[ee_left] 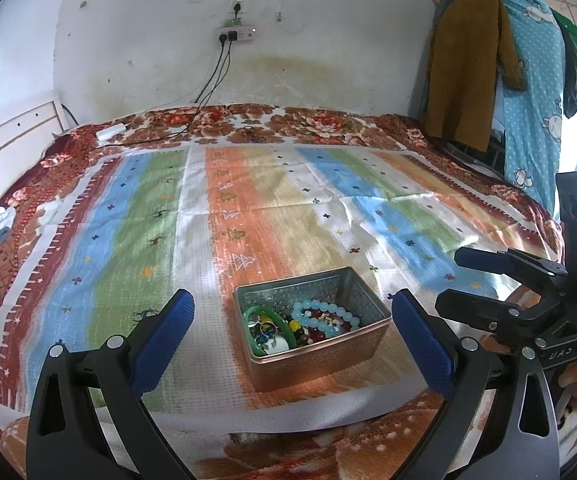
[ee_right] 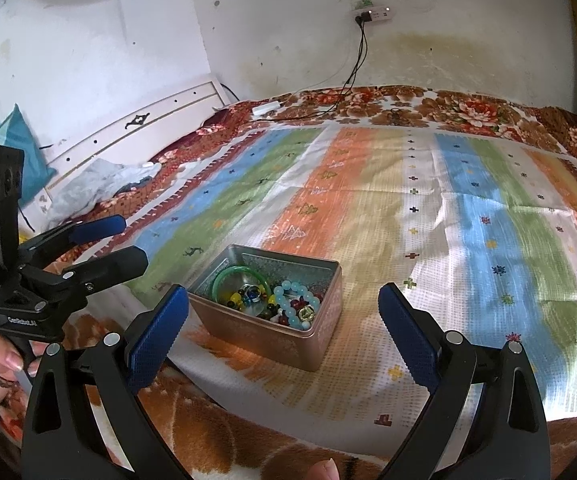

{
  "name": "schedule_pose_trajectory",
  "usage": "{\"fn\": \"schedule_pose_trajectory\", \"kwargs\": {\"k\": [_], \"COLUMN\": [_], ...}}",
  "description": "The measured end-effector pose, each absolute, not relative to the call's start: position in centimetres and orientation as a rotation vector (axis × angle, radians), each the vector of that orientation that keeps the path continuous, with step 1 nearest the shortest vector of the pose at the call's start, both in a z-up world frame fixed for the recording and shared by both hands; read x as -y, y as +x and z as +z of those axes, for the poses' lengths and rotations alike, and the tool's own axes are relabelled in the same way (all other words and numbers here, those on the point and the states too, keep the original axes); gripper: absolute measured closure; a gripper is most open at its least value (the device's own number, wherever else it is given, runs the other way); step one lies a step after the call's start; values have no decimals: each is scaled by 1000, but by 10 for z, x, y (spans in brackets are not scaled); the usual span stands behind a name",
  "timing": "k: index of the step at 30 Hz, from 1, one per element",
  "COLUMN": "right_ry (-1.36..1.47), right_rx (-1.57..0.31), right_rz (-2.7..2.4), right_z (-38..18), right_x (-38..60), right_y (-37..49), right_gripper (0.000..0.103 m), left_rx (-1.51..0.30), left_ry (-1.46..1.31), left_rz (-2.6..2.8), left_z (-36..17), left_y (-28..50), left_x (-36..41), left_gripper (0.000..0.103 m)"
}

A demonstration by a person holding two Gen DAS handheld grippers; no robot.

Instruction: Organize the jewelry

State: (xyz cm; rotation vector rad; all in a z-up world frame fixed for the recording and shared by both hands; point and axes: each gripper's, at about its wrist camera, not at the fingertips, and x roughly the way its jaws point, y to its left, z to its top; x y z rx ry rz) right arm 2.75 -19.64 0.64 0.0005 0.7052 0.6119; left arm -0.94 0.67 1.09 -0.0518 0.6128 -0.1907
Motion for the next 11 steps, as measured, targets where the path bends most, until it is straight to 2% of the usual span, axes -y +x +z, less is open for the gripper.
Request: {"fn": "schedule_pose_trajectory", "kwargs": {"k": [11], "right_ry": [0], "right_rx": [-705], "right_rz": [611], "right_z": [6], "right_x": [196], "right_y": [27], "right_gripper": [7], "left_rx": [-630], "left_ry": [-52], "left_rz": [-195], "left_z": [8], "left_y": [-8], "left_x": [-6], "left_gripper": [6]}}
